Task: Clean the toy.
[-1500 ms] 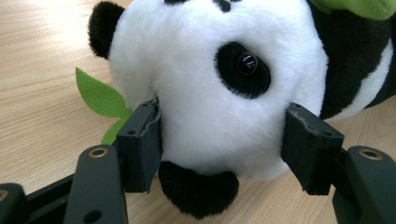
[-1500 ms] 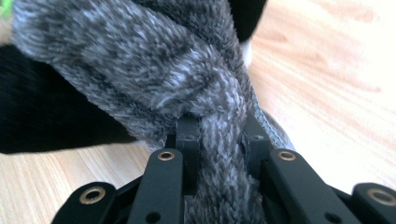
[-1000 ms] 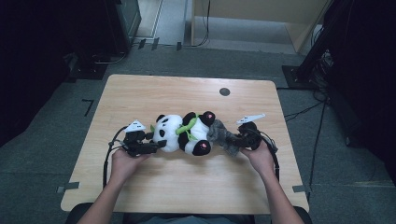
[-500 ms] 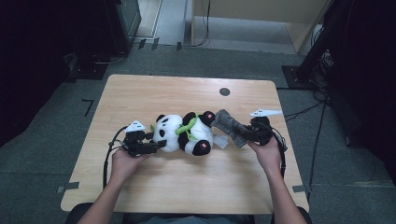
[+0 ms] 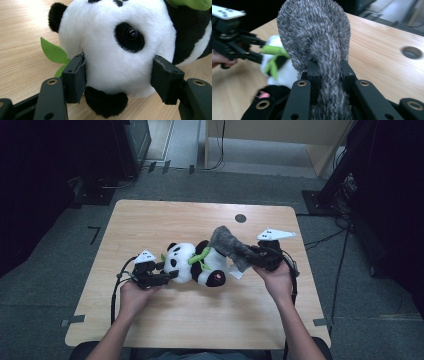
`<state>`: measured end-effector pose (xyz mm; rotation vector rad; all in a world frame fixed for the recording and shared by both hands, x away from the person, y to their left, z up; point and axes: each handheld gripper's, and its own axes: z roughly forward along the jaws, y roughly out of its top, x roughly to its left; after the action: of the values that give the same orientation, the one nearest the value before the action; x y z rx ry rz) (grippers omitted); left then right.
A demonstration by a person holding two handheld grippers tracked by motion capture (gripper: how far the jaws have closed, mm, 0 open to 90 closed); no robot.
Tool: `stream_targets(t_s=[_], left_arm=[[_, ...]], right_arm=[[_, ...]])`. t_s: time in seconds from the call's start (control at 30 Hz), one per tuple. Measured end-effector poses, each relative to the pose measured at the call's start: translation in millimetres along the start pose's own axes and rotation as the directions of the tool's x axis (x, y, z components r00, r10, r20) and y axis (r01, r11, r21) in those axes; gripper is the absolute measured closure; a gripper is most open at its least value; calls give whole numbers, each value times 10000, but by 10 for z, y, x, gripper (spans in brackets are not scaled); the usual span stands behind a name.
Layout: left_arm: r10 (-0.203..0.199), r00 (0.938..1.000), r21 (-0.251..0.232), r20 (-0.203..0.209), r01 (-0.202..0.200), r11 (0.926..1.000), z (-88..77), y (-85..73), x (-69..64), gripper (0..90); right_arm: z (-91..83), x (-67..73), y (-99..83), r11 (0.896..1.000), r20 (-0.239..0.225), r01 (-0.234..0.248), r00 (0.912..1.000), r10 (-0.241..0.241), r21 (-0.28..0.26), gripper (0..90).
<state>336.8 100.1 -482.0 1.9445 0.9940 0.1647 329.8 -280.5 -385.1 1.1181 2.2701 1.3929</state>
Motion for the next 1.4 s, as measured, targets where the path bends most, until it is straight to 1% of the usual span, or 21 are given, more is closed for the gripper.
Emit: stream_targets(t_s=[0.03,0.07,0.2,0.27,0.33,0.4,0.5,0.73,0.87,1.07,1.23,1.3,1.33,1.4], left_arm=[[1,10000,-17,-18,-1,10000,0,-3,-4,347],[2,10000,-33,-28,-2,10000,0,-5,-5,348],[5,10000,-76,-40,-5,10000,0,-11,-7,349],[2,10000,-95,-43,-2,10000,1,-15,-9,351],[33,10000,-94,-46,-34,10000,2,-16,-9,353],[51,10000,-88,-45,-52,9999,1,-16,-10,353],[86,10000,-82,-49,-86,9999,2,-14,-12,354],[149,9999,-7,1,-149,9999,0,-3,-4,354],[107,9999,18,93,-107,9999,3,11,12,353],[85,9998,90,189,-87,9999,7,33,28,353],[88,9996,144,255,-91,9999,8,45,39,353],[81,9996,136,263,-84,9999,9,45,41,353],[88,9996,109,263,-91,9999,12,43,41,353],[76,9996,83,272,-79,9999,13,43,44,352]], right_arm=[[67,67,25,9998,-257,173,9995,-170,95,762],[108,100,33,9996,-392,214,9990,-208,156,762],[300,215,27,9967,-774,566,9956,-520,583,762],[394,253,3,9937,-835,710,9945,-638,867,761],[465,265,-36,9917,-811,745,9945,-662,1045,760],[517,245,-77,9894,-766,736,9950,-643,1249,758],[543,194,-135,9879,-682,665,9960,-574,1401,754],[516,74,-236,9851,-627,398,9976,-297,1675,752],[494,5,-309,9803,-405,348,9988,-274,1946,753],[486,-113,-428,9714,-176,-117,9997,163,2373,753],[478,-176,-501,9653,4,-407,9991,420,2579,753],[479,-190,-513,9643,19,-444,9990,455,2611,753],[479,-214,-535,9610,96,-563,9984,558,2707,753],[481,-237,-549,9590,178,-587,9983,560,2771,753]])
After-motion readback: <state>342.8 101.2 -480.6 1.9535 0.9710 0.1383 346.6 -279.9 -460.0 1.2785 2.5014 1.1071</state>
